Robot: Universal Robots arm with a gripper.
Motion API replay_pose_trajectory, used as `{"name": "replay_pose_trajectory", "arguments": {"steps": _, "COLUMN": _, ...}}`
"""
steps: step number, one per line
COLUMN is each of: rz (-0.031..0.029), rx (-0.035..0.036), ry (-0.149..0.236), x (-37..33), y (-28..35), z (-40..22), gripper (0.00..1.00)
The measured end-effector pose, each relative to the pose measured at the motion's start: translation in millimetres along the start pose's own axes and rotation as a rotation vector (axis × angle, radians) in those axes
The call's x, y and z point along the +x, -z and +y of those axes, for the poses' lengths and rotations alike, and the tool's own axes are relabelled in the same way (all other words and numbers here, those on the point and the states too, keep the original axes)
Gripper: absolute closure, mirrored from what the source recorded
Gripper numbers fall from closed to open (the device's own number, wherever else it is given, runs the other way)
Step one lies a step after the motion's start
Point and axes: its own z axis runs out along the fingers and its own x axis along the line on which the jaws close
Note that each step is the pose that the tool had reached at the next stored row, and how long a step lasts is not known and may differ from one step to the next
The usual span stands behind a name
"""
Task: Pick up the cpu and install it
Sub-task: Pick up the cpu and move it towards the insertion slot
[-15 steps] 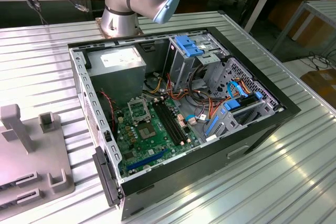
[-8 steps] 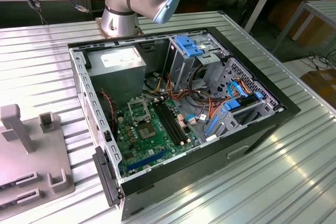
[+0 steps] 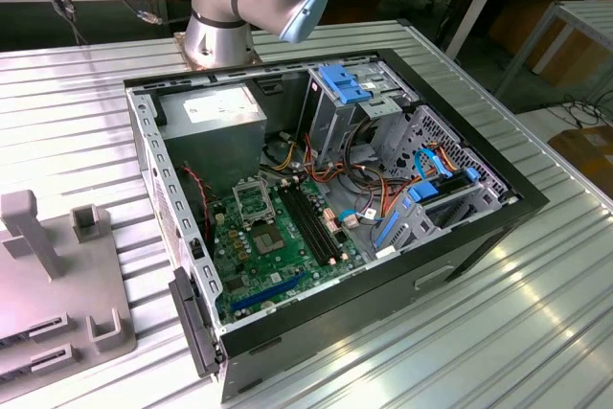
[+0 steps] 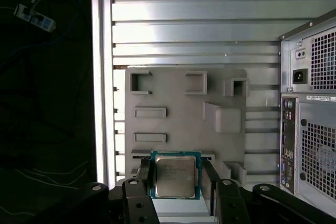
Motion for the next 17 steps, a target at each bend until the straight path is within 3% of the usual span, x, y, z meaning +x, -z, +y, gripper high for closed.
{"name": "replay_pose_trajectory", "arguments": {"steps": 17, "rz": 0.0, "rx": -0.0001, "ry": 0.0, "x": -11.4, "y": 0.4, "z": 0.2, "gripper": 0.53}}
